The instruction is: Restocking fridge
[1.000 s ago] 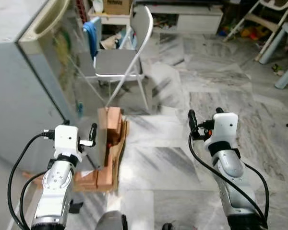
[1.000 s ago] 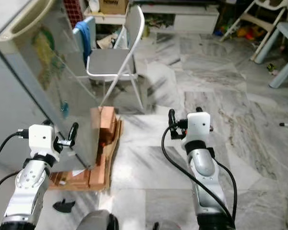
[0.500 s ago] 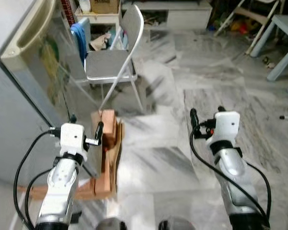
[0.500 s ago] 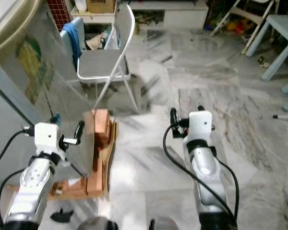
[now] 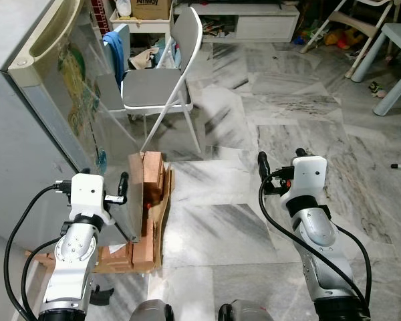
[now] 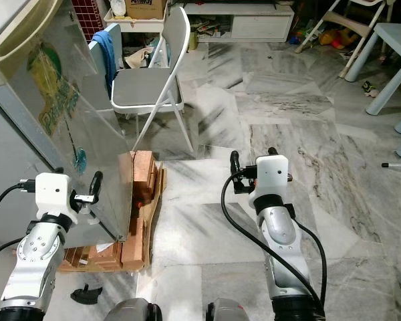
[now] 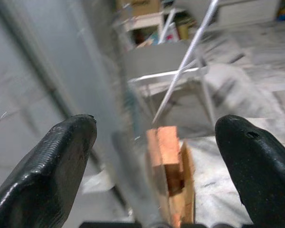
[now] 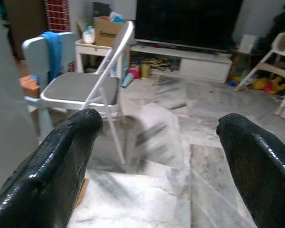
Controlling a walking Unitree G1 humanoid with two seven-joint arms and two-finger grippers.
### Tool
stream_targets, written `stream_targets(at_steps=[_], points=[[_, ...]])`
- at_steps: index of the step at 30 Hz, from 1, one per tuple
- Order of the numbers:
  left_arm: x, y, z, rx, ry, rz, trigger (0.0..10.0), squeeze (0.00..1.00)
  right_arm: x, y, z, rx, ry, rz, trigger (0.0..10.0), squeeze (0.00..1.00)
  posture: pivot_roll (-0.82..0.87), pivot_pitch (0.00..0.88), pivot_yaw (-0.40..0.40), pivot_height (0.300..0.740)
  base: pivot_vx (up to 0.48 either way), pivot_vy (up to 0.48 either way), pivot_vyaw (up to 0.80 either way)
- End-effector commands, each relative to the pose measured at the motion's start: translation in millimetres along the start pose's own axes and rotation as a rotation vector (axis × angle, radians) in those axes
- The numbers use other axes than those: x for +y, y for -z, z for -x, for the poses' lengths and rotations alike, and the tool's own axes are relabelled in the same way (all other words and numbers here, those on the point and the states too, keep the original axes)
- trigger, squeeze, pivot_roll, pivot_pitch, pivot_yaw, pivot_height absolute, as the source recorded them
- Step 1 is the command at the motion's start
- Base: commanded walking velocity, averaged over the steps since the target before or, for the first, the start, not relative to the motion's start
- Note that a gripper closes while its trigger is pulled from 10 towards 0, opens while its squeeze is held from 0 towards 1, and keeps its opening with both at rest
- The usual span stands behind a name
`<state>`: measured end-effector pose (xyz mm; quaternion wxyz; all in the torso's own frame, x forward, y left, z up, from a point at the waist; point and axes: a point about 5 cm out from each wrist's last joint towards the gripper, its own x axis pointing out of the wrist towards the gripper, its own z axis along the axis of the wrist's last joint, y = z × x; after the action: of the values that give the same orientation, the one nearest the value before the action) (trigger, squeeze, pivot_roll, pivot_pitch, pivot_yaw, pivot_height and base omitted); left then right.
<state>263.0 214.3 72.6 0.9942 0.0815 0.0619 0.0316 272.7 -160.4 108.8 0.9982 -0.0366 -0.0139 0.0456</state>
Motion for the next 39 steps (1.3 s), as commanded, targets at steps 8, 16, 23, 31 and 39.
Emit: stream_targets(at_steps=[8,16,23,31,39], points=[[12.8,-10,-28.6,-0.004,-0.052,-0.007,10.0,0.0,24.4,1,11.1,0.059,-0.245,-0.069,10.0,0.0,0.02,0.059,0.006,0.74,0.0,0.0,0.0],[18.4,-17,-48.5,-0.013,-0.088,-0.014,10.0,0.0,29.1,0,14.4,0.108,-0.303,-0.144,10.0,0.0,0.02,0.065,0.007,0.74,0.0,0.0,0.0],[27.0,-25,-56.9,-0.03,-0.126,-0.008,10.0,0.0,31.1,5,37.2,0.192,-0.442,-0.141,10.0,0.0,0.01,0.071,0.002,0.74,0.0,0.0,0.0],[-40.9,-73,-80.9,-0.199,0.147,-0.054,10.0,0.0,18.1,30,61.6,0.388,-0.533,-0.084,10.0,0.0,0.03,0.064,-0.009,0.74,0.0,0.0,0.0],[-210.2,-135,-10.5,-0.464,0.955,0.004,10.0,0.0,16.7,52,62.7,0.441,-0.548,-0.045,10.0,0.0,0.01,0.049,-0.009,0.74,0.0,0.0,0.0]])
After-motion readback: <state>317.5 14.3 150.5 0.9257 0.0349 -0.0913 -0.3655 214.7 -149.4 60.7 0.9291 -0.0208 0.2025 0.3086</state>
